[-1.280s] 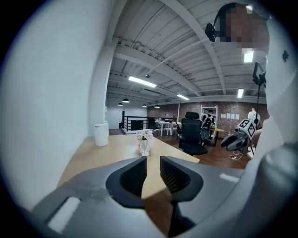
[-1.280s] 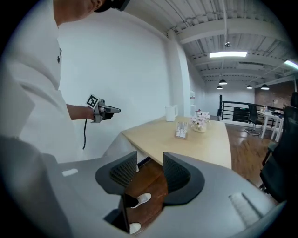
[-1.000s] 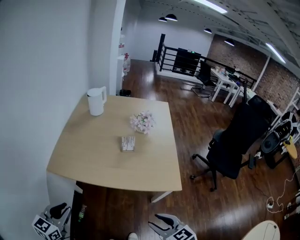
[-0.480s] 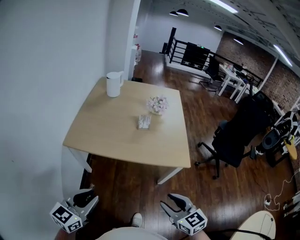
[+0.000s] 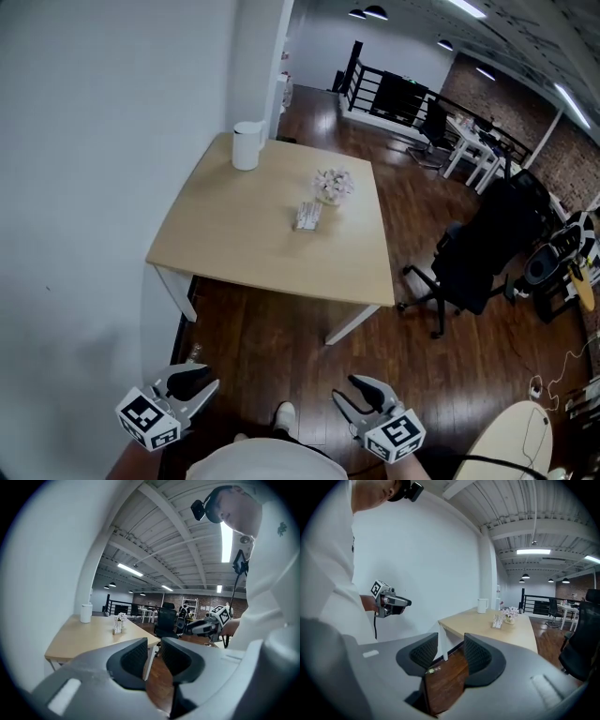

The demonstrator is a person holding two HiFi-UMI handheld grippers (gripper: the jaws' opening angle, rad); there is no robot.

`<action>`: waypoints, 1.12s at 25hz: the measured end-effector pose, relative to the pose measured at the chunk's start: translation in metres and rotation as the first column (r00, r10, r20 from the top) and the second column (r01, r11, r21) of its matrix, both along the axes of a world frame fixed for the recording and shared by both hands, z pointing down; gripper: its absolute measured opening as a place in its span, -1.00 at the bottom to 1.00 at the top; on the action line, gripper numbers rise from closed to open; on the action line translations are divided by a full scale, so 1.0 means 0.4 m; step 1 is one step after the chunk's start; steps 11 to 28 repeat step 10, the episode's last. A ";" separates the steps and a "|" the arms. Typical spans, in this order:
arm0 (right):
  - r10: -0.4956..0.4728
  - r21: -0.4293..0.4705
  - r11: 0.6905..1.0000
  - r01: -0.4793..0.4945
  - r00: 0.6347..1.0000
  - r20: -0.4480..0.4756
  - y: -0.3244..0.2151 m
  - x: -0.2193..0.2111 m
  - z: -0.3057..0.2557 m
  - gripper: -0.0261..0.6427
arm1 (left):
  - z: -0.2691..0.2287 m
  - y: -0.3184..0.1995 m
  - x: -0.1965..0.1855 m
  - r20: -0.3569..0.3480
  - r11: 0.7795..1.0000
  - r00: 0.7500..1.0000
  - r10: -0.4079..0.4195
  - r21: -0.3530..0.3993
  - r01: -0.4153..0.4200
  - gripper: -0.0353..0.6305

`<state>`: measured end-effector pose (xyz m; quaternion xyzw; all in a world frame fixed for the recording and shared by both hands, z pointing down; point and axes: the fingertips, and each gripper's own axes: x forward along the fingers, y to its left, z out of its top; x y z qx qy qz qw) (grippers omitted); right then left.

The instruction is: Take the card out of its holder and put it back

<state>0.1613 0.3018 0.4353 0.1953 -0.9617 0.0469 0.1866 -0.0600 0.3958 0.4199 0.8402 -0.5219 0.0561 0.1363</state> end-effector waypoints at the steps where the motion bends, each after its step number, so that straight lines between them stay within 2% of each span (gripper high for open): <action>1: 0.002 -0.003 1.000 -0.002 1.000 -0.003 0.015 -0.002 0.005 -0.39 | 0.006 0.008 -0.001 -0.002 1.000 1.000 0.008 0.000 -0.008 -0.60; 10: -0.001 -0.014 1.000 0.001 1.000 -0.024 0.131 -0.039 0.031 -0.39 | 0.038 0.091 0.009 -0.017 0.997 0.997 0.072 -0.016 -0.072 -0.60; 28: -0.001 -0.014 1.000 0.001 1.000 -0.024 0.131 -0.039 0.031 -0.39 | 0.038 0.091 0.009 -0.017 0.997 0.997 0.072 -0.016 -0.072 -0.60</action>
